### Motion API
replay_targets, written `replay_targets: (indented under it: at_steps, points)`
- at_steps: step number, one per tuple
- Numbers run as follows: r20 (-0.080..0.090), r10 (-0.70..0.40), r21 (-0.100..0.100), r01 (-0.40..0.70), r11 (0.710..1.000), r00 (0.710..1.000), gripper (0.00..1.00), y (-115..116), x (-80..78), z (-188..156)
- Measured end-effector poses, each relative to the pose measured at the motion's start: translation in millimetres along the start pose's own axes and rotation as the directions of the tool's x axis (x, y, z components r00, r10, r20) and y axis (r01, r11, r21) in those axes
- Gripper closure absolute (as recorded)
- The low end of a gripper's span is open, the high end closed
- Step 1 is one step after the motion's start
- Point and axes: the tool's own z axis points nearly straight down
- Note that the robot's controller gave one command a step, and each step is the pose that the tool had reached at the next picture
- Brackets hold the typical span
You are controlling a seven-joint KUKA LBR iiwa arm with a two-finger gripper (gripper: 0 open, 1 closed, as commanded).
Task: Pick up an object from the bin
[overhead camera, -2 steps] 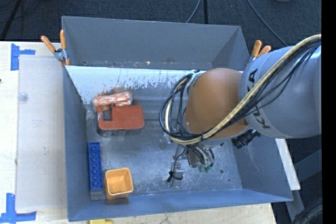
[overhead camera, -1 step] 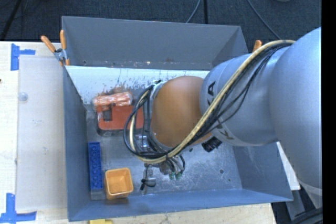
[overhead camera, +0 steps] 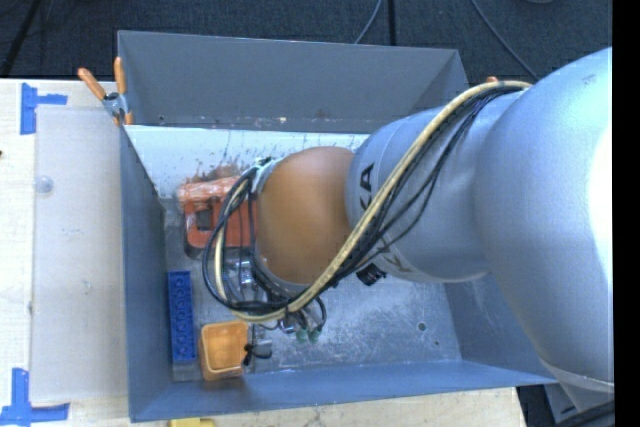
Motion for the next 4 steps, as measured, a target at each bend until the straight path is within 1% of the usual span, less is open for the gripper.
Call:
replay_targets:
  at_steps: [1, 2, 3, 4]
  points:
    - [-0.004, -0.025, 0.001, 0.025, 1.000, 1.000, 0.00, 23.6, -9.5, 2.7]
    - [-0.026, 0.102, 0.003, -0.102, 0.995, 0.994, 0.00, 21.4, 3.2, 46.7]
    - [-0.027, 0.100, 0.002, -0.100, 0.995, 0.995, 1.00, 21.9, 3.9, 45.1]
    - [-0.027, 0.100, 0.002, -0.100, 0.995, 0.995, 1.00, 21.9, 3.9, 45.2]
